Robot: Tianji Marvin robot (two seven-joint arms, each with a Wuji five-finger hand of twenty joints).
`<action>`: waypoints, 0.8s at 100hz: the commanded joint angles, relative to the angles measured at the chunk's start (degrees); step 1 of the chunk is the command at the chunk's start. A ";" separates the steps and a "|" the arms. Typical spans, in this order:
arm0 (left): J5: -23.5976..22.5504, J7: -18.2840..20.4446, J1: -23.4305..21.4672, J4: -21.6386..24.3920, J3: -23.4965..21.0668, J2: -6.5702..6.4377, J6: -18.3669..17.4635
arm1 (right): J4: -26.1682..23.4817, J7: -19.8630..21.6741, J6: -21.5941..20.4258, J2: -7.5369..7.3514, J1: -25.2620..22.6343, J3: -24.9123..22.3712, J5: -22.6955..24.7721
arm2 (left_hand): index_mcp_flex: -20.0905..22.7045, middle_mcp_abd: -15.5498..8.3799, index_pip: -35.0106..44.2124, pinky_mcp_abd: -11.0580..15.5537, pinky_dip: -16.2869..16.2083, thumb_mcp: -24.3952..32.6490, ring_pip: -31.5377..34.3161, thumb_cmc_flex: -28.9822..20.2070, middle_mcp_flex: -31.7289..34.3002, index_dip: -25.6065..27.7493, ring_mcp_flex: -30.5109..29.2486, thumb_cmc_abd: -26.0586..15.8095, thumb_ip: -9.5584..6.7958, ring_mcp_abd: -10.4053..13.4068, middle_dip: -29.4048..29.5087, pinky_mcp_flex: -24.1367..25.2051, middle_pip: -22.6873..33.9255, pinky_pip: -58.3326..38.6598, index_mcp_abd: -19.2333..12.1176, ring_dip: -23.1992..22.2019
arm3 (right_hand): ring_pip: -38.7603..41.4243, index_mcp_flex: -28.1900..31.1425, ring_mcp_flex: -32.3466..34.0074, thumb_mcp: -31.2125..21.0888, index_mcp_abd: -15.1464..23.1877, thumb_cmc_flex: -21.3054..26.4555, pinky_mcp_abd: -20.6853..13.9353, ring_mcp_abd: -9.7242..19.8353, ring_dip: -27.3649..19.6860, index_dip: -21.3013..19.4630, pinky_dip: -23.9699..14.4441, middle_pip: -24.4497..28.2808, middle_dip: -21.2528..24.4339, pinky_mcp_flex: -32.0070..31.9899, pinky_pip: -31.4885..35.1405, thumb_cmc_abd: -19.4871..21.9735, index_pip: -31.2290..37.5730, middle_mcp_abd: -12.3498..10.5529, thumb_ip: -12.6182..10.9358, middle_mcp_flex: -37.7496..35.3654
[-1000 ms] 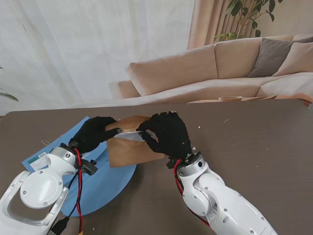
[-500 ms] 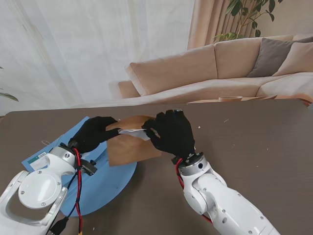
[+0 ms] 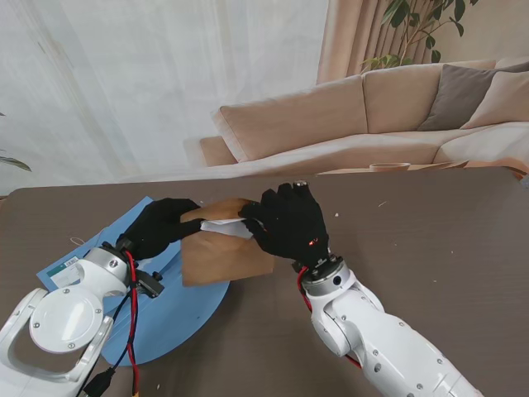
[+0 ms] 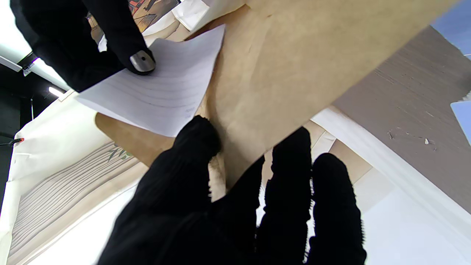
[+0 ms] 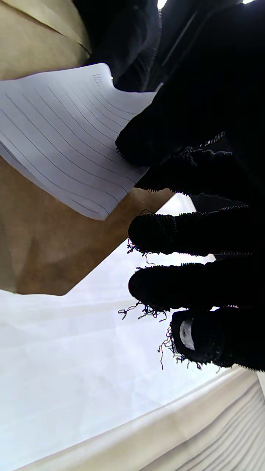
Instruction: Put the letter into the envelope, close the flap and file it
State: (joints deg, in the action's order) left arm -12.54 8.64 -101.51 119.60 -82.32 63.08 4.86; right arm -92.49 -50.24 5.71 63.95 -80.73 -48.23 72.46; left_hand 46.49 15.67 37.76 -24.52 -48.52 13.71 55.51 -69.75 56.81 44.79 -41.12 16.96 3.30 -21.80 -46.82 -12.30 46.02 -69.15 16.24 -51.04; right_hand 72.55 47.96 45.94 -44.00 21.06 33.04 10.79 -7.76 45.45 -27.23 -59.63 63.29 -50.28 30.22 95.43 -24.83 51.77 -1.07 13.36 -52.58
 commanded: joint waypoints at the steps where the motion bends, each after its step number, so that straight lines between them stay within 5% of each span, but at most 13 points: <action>1: 0.29 1.01 -0.42 0.83 0.01 0.20 0.08 | -1.15 2.45 0.12 -0.39 -0.56 -0.13 0.47 | -1.21 -1.12 1.46 -0.12 -1.48 -0.85 1.31 -3.82 -0.61 0.92 0.18 -2.52 -0.91 -0.10 -0.98 0.52 1.94 -2.07 0.92 -1.60 | 0.97 1.47 0.81 -2.85 4.29 1.15 -1.37 1.00 0.85 0.55 -0.98 0.58 -0.59 -0.07 2.75 0.59 1.48 -0.99 1.02 -1.45; 32: 0.05 0.63 -0.57 1.04 0.13 0.27 0.23 | -3.36 8.10 0.70 -1.11 -1.94 -1.13 1.62 | -1.36 -1.54 1.31 0.10 -1.47 -1.25 0.84 -4.06 -0.85 1.02 0.68 -2.83 -0.95 -0.03 -1.05 0.93 1.80 -1.70 0.80 -1.64 | 0.84 1.67 0.64 -2.80 -0.07 2.22 -0.84 0.65 0.83 1.25 -1.26 0.51 -0.72 -0.49 2.69 0.67 1.64 -0.80 -0.49 -1.51; 52: 0.40 0.28 -0.45 1.11 0.38 0.37 0.32 | -3.95 8.80 1.65 -1.51 -1.90 -1.26 3.18 | -1.88 -1.67 1.34 0.60 -1.67 -1.64 0.91 -4.21 -1.60 1.81 1.61 -3.33 -1.06 0.23 -2.12 1.83 2.24 -1.41 0.62 -2.19 | 0.00 0.47 -0.37 -0.40 4.52 2.25 -1.58 1.04 0.85 -0.86 -1.39 -0.28 -1.18 -1.28 2.06 2.18 1.05 -1.38 -0.53 -0.09; 80: 0.65 0.08 -0.48 1.30 0.33 0.44 0.73 | -4.89 9.79 3.53 -2.23 -1.68 -1.25 6.24 | -2.03 -1.62 1.25 0.44 -2.03 -1.63 1.16 -4.22 -1.69 2.18 1.48 -3.44 -1.10 0.16 -2.34 1.72 2.42 -1.58 0.83 -2.59 | -0.27 0.49 -0.66 0.13 6.22 2.13 -1.73 1.16 0.91 -1.84 -1.38 -0.57 -1.37 -1.50 1.87 2.60 0.82 -1.47 0.36 0.19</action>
State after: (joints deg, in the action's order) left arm -12.09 8.02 -101.70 120.16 -82.05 63.15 5.39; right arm -96.59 -42.04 9.15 61.99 -82.29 -49.51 78.24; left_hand 45.62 15.70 37.76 -24.52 -49.20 12.45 55.51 -70.43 56.04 46.12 -40.28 16.27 3.26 -21.82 -48.24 -10.96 46.68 -69.16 16.33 -52.04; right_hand 72.40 47.77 45.94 -43.14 21.59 33.04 10.38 -7.65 45.46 -27.36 -59.71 63.14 -50.91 29.23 95.43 -24.36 51.60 -1.80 13.36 -52.58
